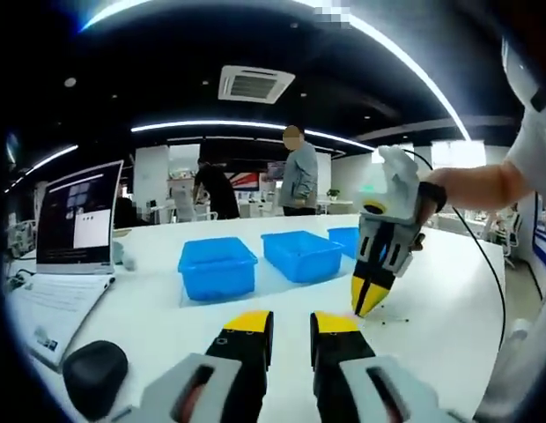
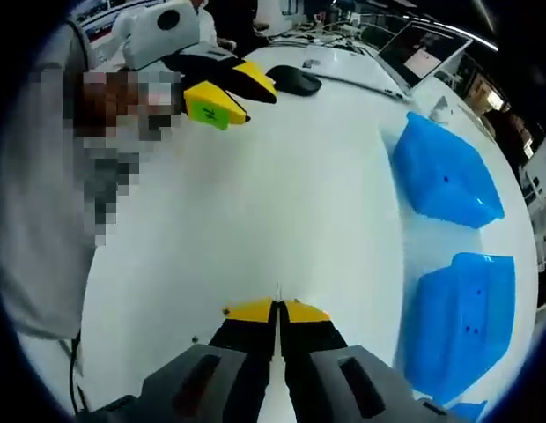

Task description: Pick up the resistors one by one and place each resistor into its matching bin, sorting the parts by color and model until every resistor is separated into the correct bin for its type

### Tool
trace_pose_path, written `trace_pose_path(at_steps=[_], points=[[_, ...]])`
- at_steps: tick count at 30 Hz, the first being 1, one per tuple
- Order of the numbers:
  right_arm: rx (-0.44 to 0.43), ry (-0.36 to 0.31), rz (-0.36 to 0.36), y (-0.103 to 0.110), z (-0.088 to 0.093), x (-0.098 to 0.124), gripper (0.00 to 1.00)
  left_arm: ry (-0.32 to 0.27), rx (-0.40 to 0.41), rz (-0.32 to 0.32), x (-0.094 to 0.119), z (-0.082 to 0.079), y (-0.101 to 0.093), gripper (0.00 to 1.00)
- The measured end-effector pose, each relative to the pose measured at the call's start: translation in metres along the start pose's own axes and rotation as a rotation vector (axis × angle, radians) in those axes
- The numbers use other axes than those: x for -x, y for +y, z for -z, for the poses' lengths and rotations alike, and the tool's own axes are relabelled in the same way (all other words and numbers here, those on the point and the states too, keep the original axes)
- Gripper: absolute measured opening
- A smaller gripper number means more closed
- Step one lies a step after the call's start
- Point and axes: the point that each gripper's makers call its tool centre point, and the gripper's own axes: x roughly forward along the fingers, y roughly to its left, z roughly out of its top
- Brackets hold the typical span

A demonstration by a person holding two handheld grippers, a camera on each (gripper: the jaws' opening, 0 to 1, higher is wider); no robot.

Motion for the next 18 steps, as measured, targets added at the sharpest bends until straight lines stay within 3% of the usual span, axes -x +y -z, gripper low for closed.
trace_pose_path(at_steps=[10,14,18], points=[[-0.011,-0.042,0.015,0.002,0.0,0.005,0.05,-0.002,0.006,0.003,-0.005,0.0,0.002,0.2],[-0.017,-0.124,0.035,0.002,-0.009,0.014,0.05,-0.001,0.006,0.005,-0.006,-0.001,0.002,0.2],[-0.02,-0.283,0.068,0.007,-0.025,0.028,0.05,-0.004,0.006,0.01,-0.01,-0.003,0.001,0.2]])
